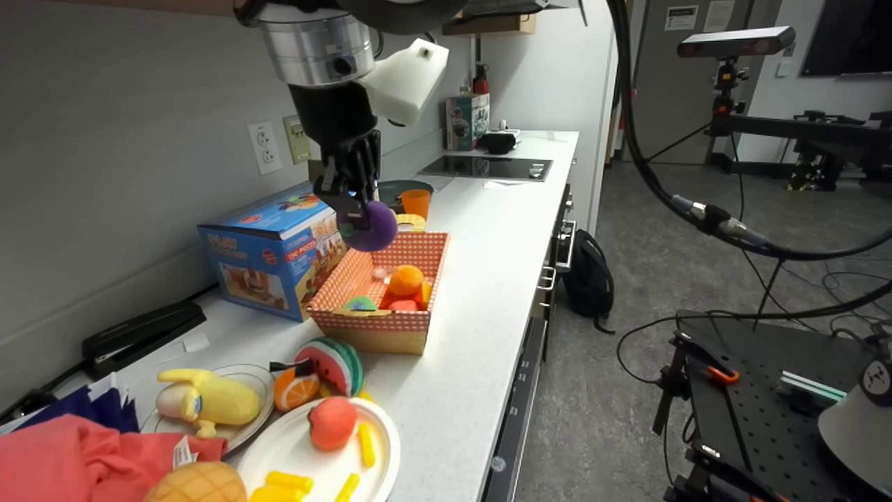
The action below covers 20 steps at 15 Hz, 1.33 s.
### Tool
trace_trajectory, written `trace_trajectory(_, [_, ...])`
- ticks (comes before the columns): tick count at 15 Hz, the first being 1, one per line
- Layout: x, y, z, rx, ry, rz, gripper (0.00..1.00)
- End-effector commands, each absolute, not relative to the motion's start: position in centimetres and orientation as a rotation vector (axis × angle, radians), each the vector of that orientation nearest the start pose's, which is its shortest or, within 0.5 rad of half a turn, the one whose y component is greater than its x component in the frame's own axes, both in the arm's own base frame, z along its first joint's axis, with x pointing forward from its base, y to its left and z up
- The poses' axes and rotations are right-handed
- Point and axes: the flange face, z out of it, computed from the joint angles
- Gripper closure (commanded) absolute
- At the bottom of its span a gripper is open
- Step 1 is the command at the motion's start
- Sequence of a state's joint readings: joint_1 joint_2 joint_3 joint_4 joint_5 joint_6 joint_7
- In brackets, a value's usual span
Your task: Put the orange and purple plushies in the box
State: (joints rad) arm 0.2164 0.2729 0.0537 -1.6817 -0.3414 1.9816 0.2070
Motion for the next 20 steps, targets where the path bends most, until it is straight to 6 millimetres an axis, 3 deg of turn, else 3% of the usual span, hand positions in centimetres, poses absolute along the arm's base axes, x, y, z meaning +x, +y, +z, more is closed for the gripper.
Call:
trace_trajectory(1, [62.9,10.1,44.5,-3.439,-0.117,-0.167,0.96])
trace_trajectory(5, [63.8,5.7,43.1,-3.454,0.115,-0.169,0.96])
trace_trajectory(11, [64.9,0.7,40.3,-3.426,0.437,-0.208,0.96])
trace_trajectory(12, [65.1,0.2,39.9,-3.421,0.470,-0.203,0.58])
trace_trajectory(13, [65.2,-0.1,39.4,-3.419,0.502,-0.194,0.56])
trace_trajectory(16, [65.2,-0.3,38.6,-3.413,0.560,-0.192,0.34])
trace_trajectory(20, [65.2,0.6,39.7,-3.395,0.617,-0.265,0.05])
